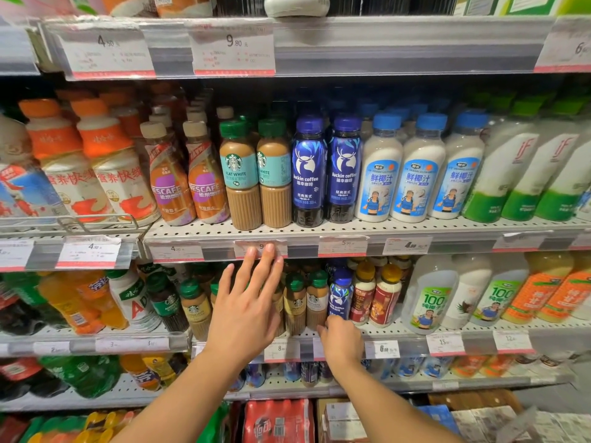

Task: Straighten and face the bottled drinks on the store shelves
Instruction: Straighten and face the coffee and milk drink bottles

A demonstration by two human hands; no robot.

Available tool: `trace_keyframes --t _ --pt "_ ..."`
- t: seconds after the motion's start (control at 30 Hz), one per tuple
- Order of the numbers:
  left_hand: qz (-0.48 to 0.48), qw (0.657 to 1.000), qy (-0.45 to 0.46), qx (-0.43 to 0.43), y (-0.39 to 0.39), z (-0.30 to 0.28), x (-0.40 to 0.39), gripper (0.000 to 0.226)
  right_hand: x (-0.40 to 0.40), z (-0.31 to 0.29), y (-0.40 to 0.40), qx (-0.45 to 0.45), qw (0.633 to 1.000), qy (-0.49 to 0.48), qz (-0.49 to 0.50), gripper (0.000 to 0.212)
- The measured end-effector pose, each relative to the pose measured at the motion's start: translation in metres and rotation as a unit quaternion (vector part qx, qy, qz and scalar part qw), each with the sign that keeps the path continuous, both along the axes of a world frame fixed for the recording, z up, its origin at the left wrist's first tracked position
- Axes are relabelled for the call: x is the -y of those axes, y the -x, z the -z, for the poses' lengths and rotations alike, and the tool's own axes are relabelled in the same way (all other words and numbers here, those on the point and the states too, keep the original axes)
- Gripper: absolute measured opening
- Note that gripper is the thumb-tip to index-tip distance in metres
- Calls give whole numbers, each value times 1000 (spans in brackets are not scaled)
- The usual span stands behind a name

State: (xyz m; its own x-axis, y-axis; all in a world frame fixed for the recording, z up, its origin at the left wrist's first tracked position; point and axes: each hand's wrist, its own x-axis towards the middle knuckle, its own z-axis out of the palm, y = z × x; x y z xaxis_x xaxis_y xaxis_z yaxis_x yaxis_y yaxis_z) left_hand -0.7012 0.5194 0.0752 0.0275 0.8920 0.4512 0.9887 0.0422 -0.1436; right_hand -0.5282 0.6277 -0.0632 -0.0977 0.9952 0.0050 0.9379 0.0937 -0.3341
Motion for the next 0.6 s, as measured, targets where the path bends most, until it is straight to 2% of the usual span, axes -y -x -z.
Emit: trace_keyframes --t 0.1,0.2,0.27,0.3,0.37,0.47,0.6 --pt "-2 1000 1 3 0 1 1 92 10 0 -6 -32 999 -40 -5 22" --pt "-2 1000 4 10 -1 0 0 92 14 -21 -12 -114 967 -218 -64 5" --pt "-2 1000 9 11 -1 -1 0 91 8 -51 -12 -140 932 -319 -98 14" --pt "-3 1000 12 10 -1 -1 0 91 2 -68 -11 -133 929 -328 -107 20" --pt "-3 1000 16 12 -1 -1 1 92 -7 -101 -6 -71 952 -271 -123 34" --pt "-3 1000 21 16 -2 -3 3 93 -23 -124 3 42 977 -130 -163 44" --pt "-3 999 30 17 -2 -7 5 92 -40 -131 10 71 979 -34 -188 42"
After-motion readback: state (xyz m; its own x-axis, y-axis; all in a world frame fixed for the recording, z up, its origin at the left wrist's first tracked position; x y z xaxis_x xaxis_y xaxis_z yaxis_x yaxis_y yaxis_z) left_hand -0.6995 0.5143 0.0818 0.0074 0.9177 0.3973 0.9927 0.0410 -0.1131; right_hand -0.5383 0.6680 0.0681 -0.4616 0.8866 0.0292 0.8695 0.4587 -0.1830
